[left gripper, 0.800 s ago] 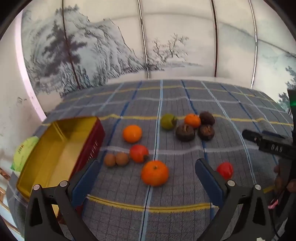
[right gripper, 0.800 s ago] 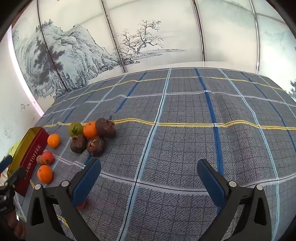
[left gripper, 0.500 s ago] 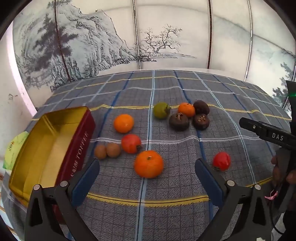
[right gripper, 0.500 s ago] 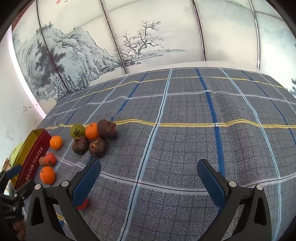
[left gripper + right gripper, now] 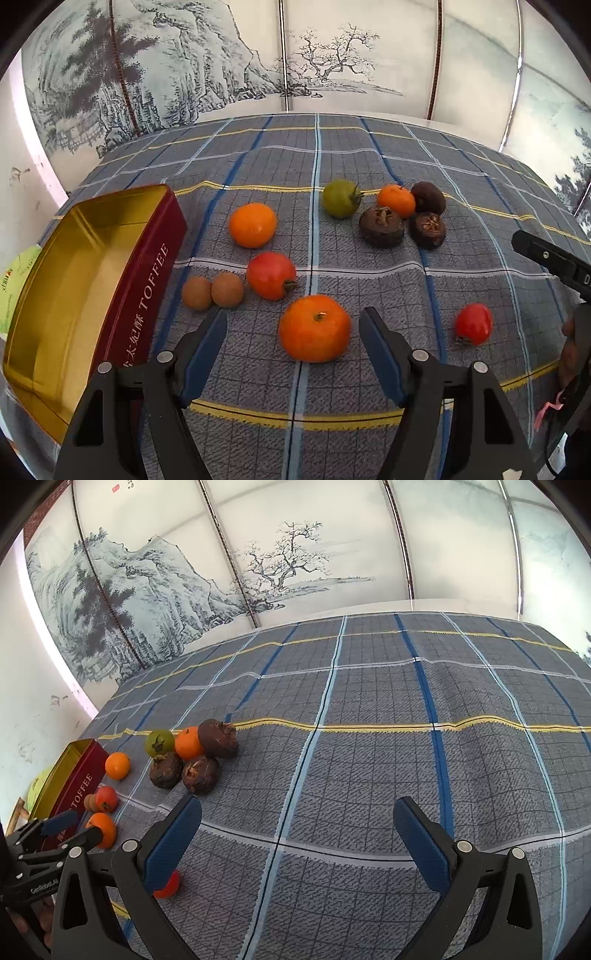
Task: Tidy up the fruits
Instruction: 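Reach the left gripper to the large mandarin and close on it, then carry the mandarin with the left gripper into the tin and release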
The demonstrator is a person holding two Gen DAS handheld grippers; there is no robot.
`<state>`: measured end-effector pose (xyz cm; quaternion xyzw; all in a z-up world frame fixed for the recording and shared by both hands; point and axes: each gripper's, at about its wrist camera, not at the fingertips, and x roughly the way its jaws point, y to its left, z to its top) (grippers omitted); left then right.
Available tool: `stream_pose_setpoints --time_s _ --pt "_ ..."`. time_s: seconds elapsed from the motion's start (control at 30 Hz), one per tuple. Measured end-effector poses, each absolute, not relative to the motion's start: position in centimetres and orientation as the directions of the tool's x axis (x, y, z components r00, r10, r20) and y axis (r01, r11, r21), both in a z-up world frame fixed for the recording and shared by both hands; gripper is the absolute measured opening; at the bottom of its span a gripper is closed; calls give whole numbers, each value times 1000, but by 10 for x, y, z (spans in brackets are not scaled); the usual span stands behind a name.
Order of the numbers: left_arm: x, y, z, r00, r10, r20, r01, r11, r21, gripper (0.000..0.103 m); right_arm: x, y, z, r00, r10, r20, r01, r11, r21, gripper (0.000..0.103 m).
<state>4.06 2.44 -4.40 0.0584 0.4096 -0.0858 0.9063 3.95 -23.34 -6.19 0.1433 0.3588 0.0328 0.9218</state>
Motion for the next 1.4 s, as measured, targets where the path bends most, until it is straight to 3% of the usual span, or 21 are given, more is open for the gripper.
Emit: stream_pose_setpoints --time_s 0.17,0.2,0.3,1.4 --pt "47 24 -51 631 -94 -770 203 978 46 68 42 -233 -64 735 167 -658 41 956 289 103" --pt "48 23 -53 623 -96 -776 206 978 44 64 42 -232 -64 734 168 -658 41 956 290 103" --pt "51 19 -63 595 -103 -797 220 975 38 37 44 -232 -65 730 171 -661 41 955 292 103" --pt "42 77 3 712 20 -702 73 992 103 37 60 -227 -75 667 138 -732 74 966 249 103"
